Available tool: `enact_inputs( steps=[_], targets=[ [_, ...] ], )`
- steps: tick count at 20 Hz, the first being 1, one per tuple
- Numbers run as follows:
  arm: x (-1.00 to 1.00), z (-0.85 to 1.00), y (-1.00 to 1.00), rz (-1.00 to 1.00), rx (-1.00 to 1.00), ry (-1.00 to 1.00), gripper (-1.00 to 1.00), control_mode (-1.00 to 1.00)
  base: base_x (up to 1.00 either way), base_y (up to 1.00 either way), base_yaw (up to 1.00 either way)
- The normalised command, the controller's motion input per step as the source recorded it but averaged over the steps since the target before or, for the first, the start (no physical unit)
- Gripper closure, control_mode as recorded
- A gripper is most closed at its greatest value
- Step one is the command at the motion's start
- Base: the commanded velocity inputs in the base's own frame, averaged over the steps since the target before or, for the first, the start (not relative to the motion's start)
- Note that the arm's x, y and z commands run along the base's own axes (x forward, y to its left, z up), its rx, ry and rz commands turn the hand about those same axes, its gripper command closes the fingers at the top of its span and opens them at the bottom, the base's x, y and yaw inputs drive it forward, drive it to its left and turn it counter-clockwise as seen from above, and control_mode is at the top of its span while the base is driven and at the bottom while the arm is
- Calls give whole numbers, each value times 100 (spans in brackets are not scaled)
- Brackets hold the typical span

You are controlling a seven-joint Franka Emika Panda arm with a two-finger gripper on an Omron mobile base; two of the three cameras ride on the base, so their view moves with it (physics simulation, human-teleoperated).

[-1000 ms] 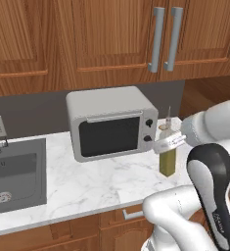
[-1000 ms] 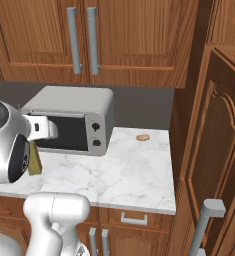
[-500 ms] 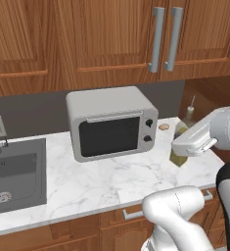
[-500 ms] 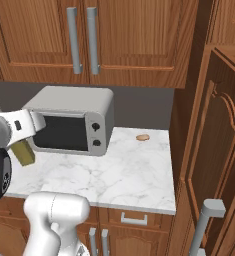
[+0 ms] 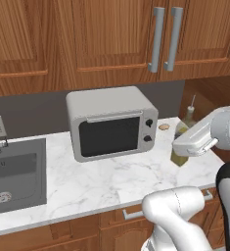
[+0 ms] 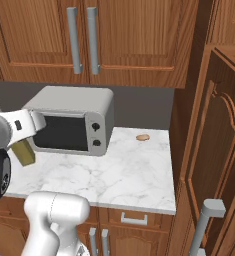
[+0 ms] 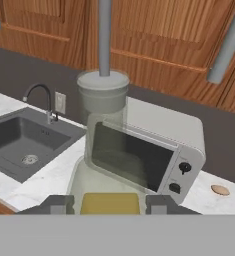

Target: Pick the oil and vinegar bottle and oil and vinegar bottle from the counter and place them in the cabinet.

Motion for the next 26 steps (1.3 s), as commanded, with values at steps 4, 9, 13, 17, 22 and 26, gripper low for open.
enact_inputs(
  steps=[4, 9, 13, 17, 22, 26],
  targets=[
    [-2, -1, 0, 0, 0, 0, 100, 100, -32, -7, 0],
    [0, 0, 0, 0, 0, 0, 100, 100, -76, -23, 1],
    [0, 0, 0, 0, 0, 0, 100, 100, -93, -36, 1],
    [0, 0, 0, 0, 0, 0, 100, 100, -99, -54, 0],
    [0, 0, 0, 0, 0, 0, 100, 100, -59, -76, -12],
    [0, 0, 0, 0, 0, 0, 100, 100, -8, -93, -20]
  ],
)
